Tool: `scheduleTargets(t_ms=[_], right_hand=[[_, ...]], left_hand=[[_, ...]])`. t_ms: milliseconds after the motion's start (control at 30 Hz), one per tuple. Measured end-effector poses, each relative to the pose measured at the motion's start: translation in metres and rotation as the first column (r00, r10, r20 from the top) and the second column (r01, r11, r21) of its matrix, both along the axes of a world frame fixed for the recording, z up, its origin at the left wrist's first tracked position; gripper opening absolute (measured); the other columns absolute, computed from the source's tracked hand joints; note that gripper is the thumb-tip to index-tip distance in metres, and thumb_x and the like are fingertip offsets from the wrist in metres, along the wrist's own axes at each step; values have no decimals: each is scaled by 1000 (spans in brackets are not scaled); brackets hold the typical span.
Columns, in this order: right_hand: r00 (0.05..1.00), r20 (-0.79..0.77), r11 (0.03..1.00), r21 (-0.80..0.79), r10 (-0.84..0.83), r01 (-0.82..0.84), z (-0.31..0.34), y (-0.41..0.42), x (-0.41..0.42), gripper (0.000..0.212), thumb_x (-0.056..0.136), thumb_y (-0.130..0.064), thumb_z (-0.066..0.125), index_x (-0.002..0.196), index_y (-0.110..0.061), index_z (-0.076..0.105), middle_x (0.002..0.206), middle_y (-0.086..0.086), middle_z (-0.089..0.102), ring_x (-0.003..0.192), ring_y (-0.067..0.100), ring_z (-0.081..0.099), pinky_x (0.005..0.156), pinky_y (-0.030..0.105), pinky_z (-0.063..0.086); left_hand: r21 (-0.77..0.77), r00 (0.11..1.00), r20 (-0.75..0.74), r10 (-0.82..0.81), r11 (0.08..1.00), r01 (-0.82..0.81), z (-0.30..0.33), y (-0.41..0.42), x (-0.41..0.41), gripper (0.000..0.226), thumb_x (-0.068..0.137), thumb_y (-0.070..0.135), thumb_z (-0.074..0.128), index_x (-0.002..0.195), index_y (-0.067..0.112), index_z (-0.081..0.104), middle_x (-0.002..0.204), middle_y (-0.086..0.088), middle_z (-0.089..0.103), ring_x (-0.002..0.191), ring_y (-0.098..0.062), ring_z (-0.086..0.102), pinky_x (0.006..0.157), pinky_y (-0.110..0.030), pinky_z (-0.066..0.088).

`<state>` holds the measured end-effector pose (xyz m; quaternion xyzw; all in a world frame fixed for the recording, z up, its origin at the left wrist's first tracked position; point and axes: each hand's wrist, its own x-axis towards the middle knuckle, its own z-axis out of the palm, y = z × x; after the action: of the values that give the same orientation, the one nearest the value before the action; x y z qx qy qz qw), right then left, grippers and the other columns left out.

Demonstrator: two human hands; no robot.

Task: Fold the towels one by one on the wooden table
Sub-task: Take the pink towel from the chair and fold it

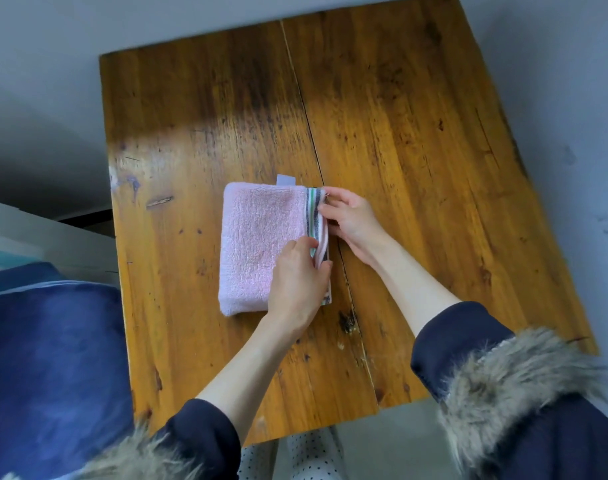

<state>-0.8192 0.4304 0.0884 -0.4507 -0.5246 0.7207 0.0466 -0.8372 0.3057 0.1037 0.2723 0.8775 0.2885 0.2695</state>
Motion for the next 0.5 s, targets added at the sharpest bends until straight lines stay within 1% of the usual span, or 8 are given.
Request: scheduleTargets(t_ms=[67,133,200,233,267,333,400,500], right_hand=[[998,54,994,103,26,-31,1,1,-2,37,89,1,52,125,-8,53,117,12,62,106,21,60,95,40,49],[995,96,978,203,37,-55,1,1,-3,37,89,-2,53,125,-11,54,115,9,63,104,19,60,94,38,50],[991,130,945,321,28,-69,0,-4,-2,39,90,-7,54,128,-14,52,117,6,62,101,13,58,89,27,49],[990,144,914,400,12,-69,0,-9,0,39,91,-9,54,130,-14,51,119,6,59,99,10,55,86,22,45],[988,157,858,507,-5,-77,0,-15,3,39,92,-11,53,131,-14,50,121,5,55,100,8,51,85,19,41],[986,165,667,733,9,-129,0,-28,11,37,93,-10,48,130,-9,51,128,9,48,111,12,44,92,19,35],[974,199,457,861,104,-225,-1,-42,17,36,93,-6,46,128,-2,52,135,16,47,128,27,40,108,34,31],[908,351,184,900,230,-395,-11,-59,19,39,92,-9,48,130,-2,50,143,18,40,137,34,31,114,52,18]], left_hand=[[-13,996,14,-83,996,83,-5,-4,5,38,90,20,58,125,8,50,107,-12,52,94,-29,55,82,-36,43],[33,982,-16,-188,982,188,-6,-11,8,37,93,17,52,129,6,49,108,-12,52,95,-29,55,82,-34,43],[87,951,-94,-295,949,304,-3,-23,6,31,94,8,49,123,2,55,108,-13,55,97,-29,56,81,-33,44],[92,927,-183,-328,933,348,-3,-30,3,27,91,2,50,117,0,59,106,-14,59,97,-31,56,80,-36,46],[79,897,-291,-332,926,369,-4,-38,-2,24,88,-3,53,109,0,63,104,-14,62,97,-34,56,80,-41,48],[21,847,-450,-283,945,327,-7,-54,-15,23,82,-6,59,103,2,65,107,-14,64,106,-37,56,85,-46,46],[-53,817,-518,-254,963,266,-10,-65,-26,25,84,0,61,109,5,63,121,-13,60,122,-36,49,95,-48,40],[-124,798,-533,-283,958,257,-17,-69,-38,36,92,11,51,127,5,52,141,-14,44,136,-35,32,109,-53,26]])
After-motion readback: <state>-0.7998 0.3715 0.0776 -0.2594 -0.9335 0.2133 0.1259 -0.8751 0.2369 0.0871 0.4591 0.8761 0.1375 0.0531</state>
